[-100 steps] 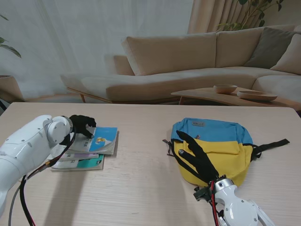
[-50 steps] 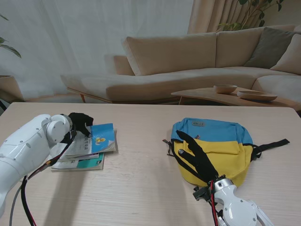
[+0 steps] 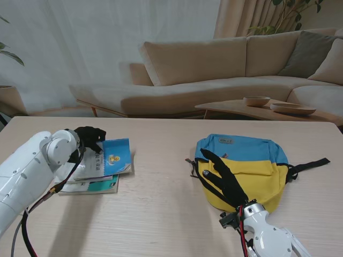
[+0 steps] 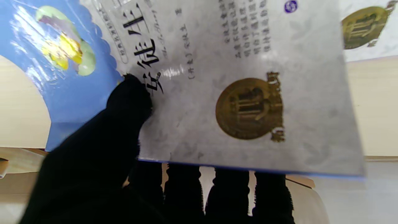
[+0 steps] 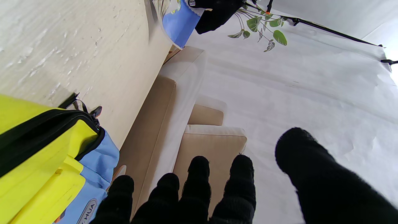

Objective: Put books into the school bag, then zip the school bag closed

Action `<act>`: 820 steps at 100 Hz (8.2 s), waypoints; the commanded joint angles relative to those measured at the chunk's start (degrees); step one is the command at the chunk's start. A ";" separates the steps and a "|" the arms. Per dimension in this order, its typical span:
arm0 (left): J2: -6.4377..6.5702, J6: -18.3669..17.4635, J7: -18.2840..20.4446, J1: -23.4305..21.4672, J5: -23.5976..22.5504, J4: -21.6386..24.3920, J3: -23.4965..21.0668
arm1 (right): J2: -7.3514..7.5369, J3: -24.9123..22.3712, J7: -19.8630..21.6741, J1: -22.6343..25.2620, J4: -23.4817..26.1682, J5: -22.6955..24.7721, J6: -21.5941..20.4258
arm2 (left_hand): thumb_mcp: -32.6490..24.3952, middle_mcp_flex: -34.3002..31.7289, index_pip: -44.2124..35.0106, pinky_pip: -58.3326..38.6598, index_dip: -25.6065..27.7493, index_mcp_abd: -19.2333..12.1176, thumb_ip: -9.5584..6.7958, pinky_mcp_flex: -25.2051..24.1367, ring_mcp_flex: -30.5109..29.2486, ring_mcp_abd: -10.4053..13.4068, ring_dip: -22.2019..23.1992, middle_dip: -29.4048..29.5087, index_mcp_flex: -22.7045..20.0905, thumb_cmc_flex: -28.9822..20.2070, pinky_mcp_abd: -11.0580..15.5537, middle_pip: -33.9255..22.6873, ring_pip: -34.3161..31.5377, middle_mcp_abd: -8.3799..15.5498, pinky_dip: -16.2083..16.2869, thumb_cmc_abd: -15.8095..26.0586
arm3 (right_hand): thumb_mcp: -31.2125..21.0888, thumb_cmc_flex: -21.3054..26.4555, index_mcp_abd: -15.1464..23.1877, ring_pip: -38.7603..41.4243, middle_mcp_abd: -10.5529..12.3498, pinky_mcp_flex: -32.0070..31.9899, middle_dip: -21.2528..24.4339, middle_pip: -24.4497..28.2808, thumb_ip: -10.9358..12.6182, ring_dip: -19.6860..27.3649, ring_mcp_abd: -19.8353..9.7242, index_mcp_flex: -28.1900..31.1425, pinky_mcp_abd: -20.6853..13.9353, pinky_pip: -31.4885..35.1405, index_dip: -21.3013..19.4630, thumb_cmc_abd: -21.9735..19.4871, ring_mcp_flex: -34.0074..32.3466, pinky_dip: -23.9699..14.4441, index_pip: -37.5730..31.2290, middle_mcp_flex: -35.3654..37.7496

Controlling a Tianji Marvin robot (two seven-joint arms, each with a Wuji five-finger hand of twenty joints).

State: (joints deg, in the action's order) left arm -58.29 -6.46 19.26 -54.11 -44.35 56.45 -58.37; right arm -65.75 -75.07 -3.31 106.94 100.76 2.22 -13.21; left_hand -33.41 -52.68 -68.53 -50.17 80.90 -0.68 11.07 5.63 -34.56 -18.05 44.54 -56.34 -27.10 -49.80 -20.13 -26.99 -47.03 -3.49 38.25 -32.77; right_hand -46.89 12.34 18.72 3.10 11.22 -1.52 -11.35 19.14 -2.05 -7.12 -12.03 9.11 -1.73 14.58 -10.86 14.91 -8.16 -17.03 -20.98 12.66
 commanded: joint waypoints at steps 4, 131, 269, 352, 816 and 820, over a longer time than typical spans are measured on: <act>0.32 -0.38 1.33 -1.87 -0.70 3.01 -1.94 | -0.52 0.37 0.64 0.29 -0.03 0.05 -0.45 | -5.47 -3.11 -6.72 -10.33 -0.10 -6.09 -4.00 4.86 -8.02 -1.19 1.96 0.70 -5.15 -8.19 -4.58 1.19 -5.59 -1.25 0.96 2.12 | -1.37 1.28 0.51 0.62 -0.11 0.09 -0.57 0.53 0.64 0.17 -0.93 -0.47 -1.46 1.69 0.71 0.71 0.77 0.62 -0.67 -0.34; 1.50 0.97 16.86 -23.58 15.83 43.47 -21.35 | -0.94 2.59 -0.60 -4.88 0.15 2.11 4.57 | -11.32 -6.05 -7.00 -20.17 -4.19 -3.45 -3.05 17.97 -22.88 0.25 2.58 1.48 -7.67 -10.59 -5.95 3.77 -8.28 -2.48 -1.83 -1.38 | -12.45 7.26 -2.71 6.25 -2.16 -1.96 -1.92 3.45 1.45 -1.83 0.49 0.57 -1.09 21.02 0.27 9.48 -0.23 7.53 -6.94 1.80; 1.09 1.33 17.50 -20.76 28.13 47.82 -10.02 | -3.17 14.87 -9.11 -8.90 -0.09 3.42 1.78 | -10.06 -5.77 -7.00 -20.24 -4.45 -3.13 -3.35 17.54 -22.39 0.38 3.50 0.15 -7.57 -11.16 -5.72 5.01 -7.88 -3.49 -2.39 -0.73 | -19.62 18.90 -13.01 26.01 -15.06 27.87 -6.63 14.20 -12.52 -11.53 16.18 35.00 11.31 53.66 -2.99 27.18 -34.95 -3.59 -23.76 37.22; 0.97 2.89 16.60 -28.00 29.95 52.25 -16.04 | -4.30 12.84 -8.76 -7.32 2.95 -10.05 4.58 | -6.12 28.21 34.59 -3.04 -51.21 2.94 -5.88 -5.12 11.30 -1.06 -9.47 30.76 16.11 10.67 -2.69 5.86 19.50 -5.94 -4.29 4.45 | -27.22 36.39 -11.08 50.33 -21.67 45.75 -16.57 22.13 -13.00 -14.27 26.41 55.95 17.54 72.56 -17.44 29.02 -54.03 -7.08 -33.29 56.05; -5.62 0.45 -5.59 -50.49 54.53 52.20 -25.10 | 7.86 -5.92 24.46 -9.90 -5.90 48.40 0.98 | 1.82 2.06 6.51 -30.11 -10.77 -0.74 -5.46 18.41 -13.54 -9.33 6.80 -8.19 -15.45 -24.16 -12.35 -18.49 -15.22 -6.15 18.20 18.30 | 8.83 7.32 -18.98 19.07 -13.90 7.95 -7.25 16.34 -1.71 -8.85 12.12 13.16 11.73 41.15 -9.54 16.10 -13.33 1.86 -8.13 11.37; -5.60 0.41 -5.52 -50.53 54.51 52.22 -25.14 | 7.88 -5.78 24.35 -10.02 -6.17 48.67 0.90 | 1.85 1.98 6.51 -30.12 -10.76 -0.76 -5.45 18.43 -13.57 -9.30 6.80 -8.21 -15.45 -24.17 -12.35 -18.53 -15.23 -6.14 18.20 18.30 | 8.23 8.43 -18.49 19.41 -13.85 8.46 -7.35 16.66 -1.58 -8.99 12.24 14.76 11.97 41.42 -9.81 16.33 -14.04 1.75 -8.79 12.61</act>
State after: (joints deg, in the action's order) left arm -63.61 -5.85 12.76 -104.17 10.07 107.80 -83.36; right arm -57.72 -81.17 20.35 96.66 95.23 50.70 -12.14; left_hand -23.09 -48.75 -48.10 -78.07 59.90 7.68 8.12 23.80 -44.60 -26.59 48.69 -61.19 -30.71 -64.68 -30.75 -37.48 -55.88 -13.65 54.50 -23.72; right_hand -40.23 20.06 -0.53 21.53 -4.39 6.45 -18.35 34.65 -6.29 -15.92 1.25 21.34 10.71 55.73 -20.05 30.35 -22.04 -15.93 -29.21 23.60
